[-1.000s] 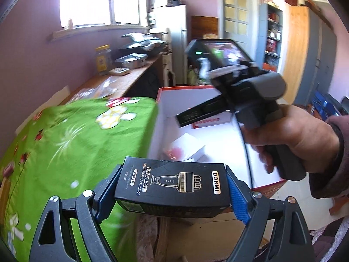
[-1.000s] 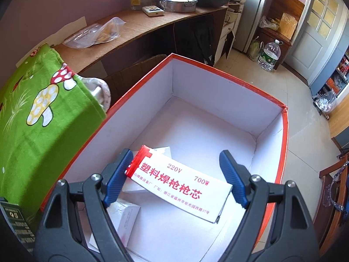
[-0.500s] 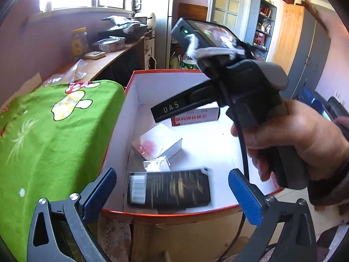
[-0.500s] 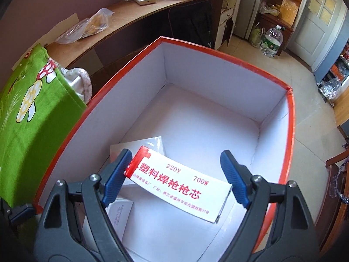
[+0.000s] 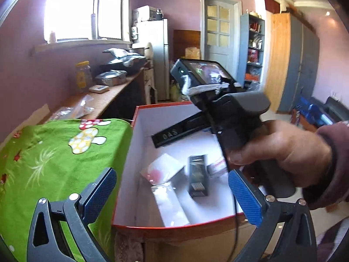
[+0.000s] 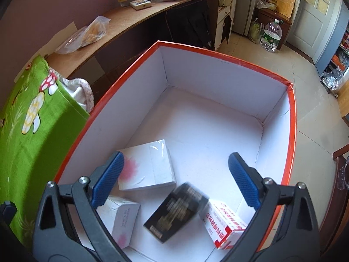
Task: Organize objects
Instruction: 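Return both grippers to the bedspread above the remaining boxes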
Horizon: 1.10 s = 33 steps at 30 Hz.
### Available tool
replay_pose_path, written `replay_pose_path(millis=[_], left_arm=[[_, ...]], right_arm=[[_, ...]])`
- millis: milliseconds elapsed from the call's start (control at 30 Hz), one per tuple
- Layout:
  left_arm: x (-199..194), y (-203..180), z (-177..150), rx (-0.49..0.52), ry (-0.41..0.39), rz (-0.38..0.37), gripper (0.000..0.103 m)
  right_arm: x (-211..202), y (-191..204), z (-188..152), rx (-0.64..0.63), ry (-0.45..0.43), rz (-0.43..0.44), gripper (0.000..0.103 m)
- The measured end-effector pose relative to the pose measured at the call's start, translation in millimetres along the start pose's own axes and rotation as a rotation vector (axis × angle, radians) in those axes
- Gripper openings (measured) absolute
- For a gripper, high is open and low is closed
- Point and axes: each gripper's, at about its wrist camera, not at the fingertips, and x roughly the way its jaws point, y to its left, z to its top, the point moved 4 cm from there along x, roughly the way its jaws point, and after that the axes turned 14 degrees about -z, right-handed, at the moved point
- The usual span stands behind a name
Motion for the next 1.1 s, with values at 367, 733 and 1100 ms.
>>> replay_pose_path(millis=[367, 733, 1100], left_arm=[[-68.5, 3.1, 27.5, -0.053, -0.128, -0.036, 0.103], [-144.8, 21.4, 22.1, -0.133, -0.207, 0.066, 0.103], [-225.6, 77.0, -11.4, -0.353, -0.337, 0.220, 0.103]], right_arm=[[-18.5, 18.3, 9.5, -0.027, -0.057, 0.017, 0.098], [-65.0, 55.8, 14.4, -0.100, -0.174, 0.055, 0.098], [-126.8, 121.4, 3.2, -0.269, -0.352, 0.140, 0.098]])
